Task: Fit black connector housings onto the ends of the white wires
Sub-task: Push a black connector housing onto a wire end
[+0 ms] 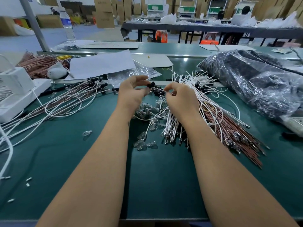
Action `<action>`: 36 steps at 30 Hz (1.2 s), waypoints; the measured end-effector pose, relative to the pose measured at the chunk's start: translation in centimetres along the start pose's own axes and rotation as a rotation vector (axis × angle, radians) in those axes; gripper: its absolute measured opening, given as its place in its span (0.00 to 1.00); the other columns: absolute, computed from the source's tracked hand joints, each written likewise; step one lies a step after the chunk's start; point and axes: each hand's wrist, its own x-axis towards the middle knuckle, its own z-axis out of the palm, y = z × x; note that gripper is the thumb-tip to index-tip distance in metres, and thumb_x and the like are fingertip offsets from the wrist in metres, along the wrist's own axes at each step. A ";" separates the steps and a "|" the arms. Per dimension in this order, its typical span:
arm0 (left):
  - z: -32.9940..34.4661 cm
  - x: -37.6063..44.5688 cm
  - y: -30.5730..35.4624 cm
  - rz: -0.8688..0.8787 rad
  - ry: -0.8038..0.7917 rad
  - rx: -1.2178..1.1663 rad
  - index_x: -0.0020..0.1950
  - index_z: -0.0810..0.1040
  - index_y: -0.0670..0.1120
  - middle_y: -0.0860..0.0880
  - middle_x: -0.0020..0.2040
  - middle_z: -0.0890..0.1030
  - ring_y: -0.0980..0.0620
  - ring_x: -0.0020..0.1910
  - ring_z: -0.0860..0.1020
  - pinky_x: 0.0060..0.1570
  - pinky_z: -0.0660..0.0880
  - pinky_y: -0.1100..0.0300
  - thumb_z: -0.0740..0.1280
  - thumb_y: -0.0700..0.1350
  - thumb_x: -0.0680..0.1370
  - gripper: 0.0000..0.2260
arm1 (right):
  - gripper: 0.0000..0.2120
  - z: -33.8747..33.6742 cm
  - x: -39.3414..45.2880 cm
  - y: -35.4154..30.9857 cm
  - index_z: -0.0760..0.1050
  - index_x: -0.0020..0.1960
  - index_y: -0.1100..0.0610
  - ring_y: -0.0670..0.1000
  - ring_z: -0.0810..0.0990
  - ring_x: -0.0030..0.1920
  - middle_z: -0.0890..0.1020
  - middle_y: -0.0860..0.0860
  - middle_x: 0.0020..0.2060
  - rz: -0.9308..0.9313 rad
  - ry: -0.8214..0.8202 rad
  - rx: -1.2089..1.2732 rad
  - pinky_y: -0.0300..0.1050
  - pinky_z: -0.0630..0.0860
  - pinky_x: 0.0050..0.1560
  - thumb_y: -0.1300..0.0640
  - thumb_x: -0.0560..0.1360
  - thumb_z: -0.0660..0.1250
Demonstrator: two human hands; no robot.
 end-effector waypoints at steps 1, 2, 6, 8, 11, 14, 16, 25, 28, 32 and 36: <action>0.0 0.0 0.0 0.015 -0.014 0.000 0.57 0.77 0.43 0.46 0.50 0.82 0.50 0.46 0.81 0.50 0.80 0.59 0.69 0.30 0.74 0.14 | 0.11 0.0 0.0 0.0 0.80 0.52 0.49 0.47 0.75 0.33 0.74 0.42 0.30 -0.002 -0.004 -0.003 0.39 0.66 0.30 0.60 0.76 0.62; 0.1 -0.1 0.0 0.028 -0.023 0.004 0.56 0.78 0.43 0.47 0.49 0.83 0.52 0.46 0.81 0.49 0.79 0.62 0.70 0.30 0.74 0.14 | 0.11 0.0 0.0 0.0 0.80 0.52 0.49 0.47 0.75 0.33 0.74 0.42 0.30 -0.003 -0.006 -0.005 0.39 0.65 0.30 0.60 0.76 0.62; 0.0 0.0 0.0 0.040 -0.017 0.004 0.55 0.78 0.43 0.49 0.48 0.83 0.55 0.45 0.81 0.49 0.79 0.64 0.69 0.29 0.74 0.14 | 0.11 -0.2 -0.1 -0.1 0.80 0.52 0.50 0.49 0.76 0.35 0.76 0.45 0.32 0.004 0.014 0.009 0.40 0.66 0.30 0.60 0.75 0.62; -0.2 0.1 -0.1 0.042 -0.007 0.014 0.55 0.78 0.44 0.50 0.47 0.83 0.57 0.43 0.81 0.48 0.79 0.64 0.68 0.28 0.74 0.15 | 0.11 -0.3 0.0 0.0 0.80 0.52 0.51 0.50 0.76 0.36 0.78 0.46 0.35 0.016 0.037 0.023 0.39 0.65 0.30 0.60 0.75 0.62; -0.3 0.0 -0.1 0.050 -0.014 0.020 0.56 0.78 0.44 0.50 0.47 0.83 0.58 0.43 0.82 0.48 0.79 0.64 0.68 0.29 0.74 0.15 | 0.11 -0.4 -0.1 -0.1 0.81 0.51 0.50 0.50 0.76 0.36 0.79 0.47 0.36 0.010 0.046 0.040 0.39 0.64 0.30 0.60 0.75 0.62; 0.0 -0.1 0.0 0.070 -0.032 0.015 0.56 0.79 0.45 0.49 0.48 0.84 0.57 0.44 0.82 0.49 0.79 0.64 0.67 0.29 0.74 0.15 | 0.11 -0.3 -0.2 -0.3 0.81 0.51 0.51 0.50 0.77 0.39 0.80 0.47 0.39 -0.032 0.030 0.011 0.40 0.67 0.33 0.61 0.75 0.62; 0.0 -0.1 0.1 0.074 -0.037 0.012 0.55 0.79 0.44 0.47 0.49 0.84 0.56 0.45 0.82 0.47 0.78 0.66 0.67 0.28 0.74 0.15 | 0.11 -0.3 -0.2 -0.3 0.81 0.51 0.52 0.51 0.78 0.41 0.81 0.48 0.40 -0.038 0.033 -0.002 0.41 0.69 0.35 0.61 0.75 0.62; 0.0 0.0 -0.1 0.089 -0.042 0.013 0.53 0.79 0.45 0.49 0.47 0.83 0.59 0.42 0.82 0.44 0.76 0.68 0.67 0.28 0.74 0.15 | 0.10 -0.4 -0.2 -0.3 0.81 0.52 0.50 0.51 0.78 0.42 0.81 0.48 0.41 -0.054 0.050 0.018 0.42 0.71 0.36 0.59 0.76 0.62; -0.1 0.2 -0.1 0.084 -0.035 -0.016 0.52 0.79 0.46 0.51 0.45 0.83 0.60 0.42 0.82 0.43 0.76 0.68 0.66 0.27 0.73 0.15 | 0.11 -0.4 -0.2 -0.3 0.81 0.52 0.51 0.52 0.79 0.44 0.82 0.49 0.44 -0.049 0.046 -0.009 0.43 0.72 0.39 0.59 0.76 0.62; -0.4 0.3 -0.3 0.106 -0.040 0.036 0.48 0.80 0.49 0.52 0.45 0.83 0.59 0.43 0.82 0.46 0.77 0.67 0.67 0.27 0.73 0.16 | 0.10 -0.3 -0.1 -0.4 0.81 0.52 0.51 0.52 0.78 0.47 0.82 0.51 0.46 -0.069 0.061 -0.010 0.44 0.73 0.41 0.59 0.76 0.62; -0.3 0.3 -0.5 0.144 -0.070 0.115 0.48 0.81 0.47 0.48 0.46 0.84 0.54 0.46 0.82 0.53 0.79 0.61 0.67 0.27 0.73 0.15 | 0.10 -0.2 -0.1 -0.2 0.81 0.52 0.52 0.53 0.77 0.50 0.80 0.52 0.48 -0.075 0.076 -0.038 0.46 0.73 0.45 0.60 0.77 0.62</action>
